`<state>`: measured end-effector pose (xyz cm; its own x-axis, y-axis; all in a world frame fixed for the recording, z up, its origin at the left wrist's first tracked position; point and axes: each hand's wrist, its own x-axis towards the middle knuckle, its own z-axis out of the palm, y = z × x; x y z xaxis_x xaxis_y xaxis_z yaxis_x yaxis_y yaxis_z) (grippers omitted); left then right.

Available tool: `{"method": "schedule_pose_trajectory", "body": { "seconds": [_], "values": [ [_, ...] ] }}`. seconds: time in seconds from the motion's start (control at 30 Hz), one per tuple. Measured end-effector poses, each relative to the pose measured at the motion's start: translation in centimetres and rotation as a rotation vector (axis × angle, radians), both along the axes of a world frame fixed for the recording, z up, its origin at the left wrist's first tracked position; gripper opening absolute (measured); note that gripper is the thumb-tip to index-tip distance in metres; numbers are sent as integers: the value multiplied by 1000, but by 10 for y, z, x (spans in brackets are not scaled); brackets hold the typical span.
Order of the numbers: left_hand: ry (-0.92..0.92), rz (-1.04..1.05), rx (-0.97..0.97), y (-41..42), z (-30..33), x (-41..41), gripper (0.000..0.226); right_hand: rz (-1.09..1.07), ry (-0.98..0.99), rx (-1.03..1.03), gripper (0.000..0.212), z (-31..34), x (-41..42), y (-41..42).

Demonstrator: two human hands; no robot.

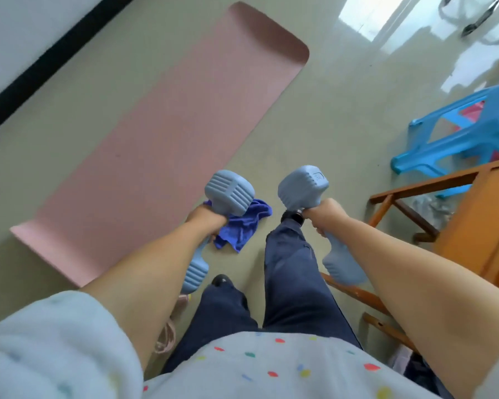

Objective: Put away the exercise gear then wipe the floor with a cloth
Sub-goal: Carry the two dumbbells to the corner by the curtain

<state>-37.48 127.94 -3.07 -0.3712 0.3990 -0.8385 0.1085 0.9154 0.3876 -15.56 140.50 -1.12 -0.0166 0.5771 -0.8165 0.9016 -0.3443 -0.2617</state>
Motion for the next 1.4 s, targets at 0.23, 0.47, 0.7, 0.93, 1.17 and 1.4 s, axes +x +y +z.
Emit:
{"method": "schedule_pose_trajectory", "body": {
  "seconds": [0.23,0.47,0.7,0.93,1.17,1.4],
  "values": [
    [2,-202,-10,161,10,20,6,-196,24,-33,6,-12,44,118],
    [-24,-262,23,318,28,11,5,-115,40,0,9,12,59,271],
    [18,-243,35,478,34,-29,5,-129,74,57,11,23,34,439],
    [-64,-308,58,680,39,-55,4,-190,35,70,11,26,-1,615],
    [-88,-377,79,874,53,-65,5,-307,52,77,11,40,-10,771],
    [-10,-485,55,1066,32,-48,15,-320,43,65,9,19,14,957]
  ]
}}
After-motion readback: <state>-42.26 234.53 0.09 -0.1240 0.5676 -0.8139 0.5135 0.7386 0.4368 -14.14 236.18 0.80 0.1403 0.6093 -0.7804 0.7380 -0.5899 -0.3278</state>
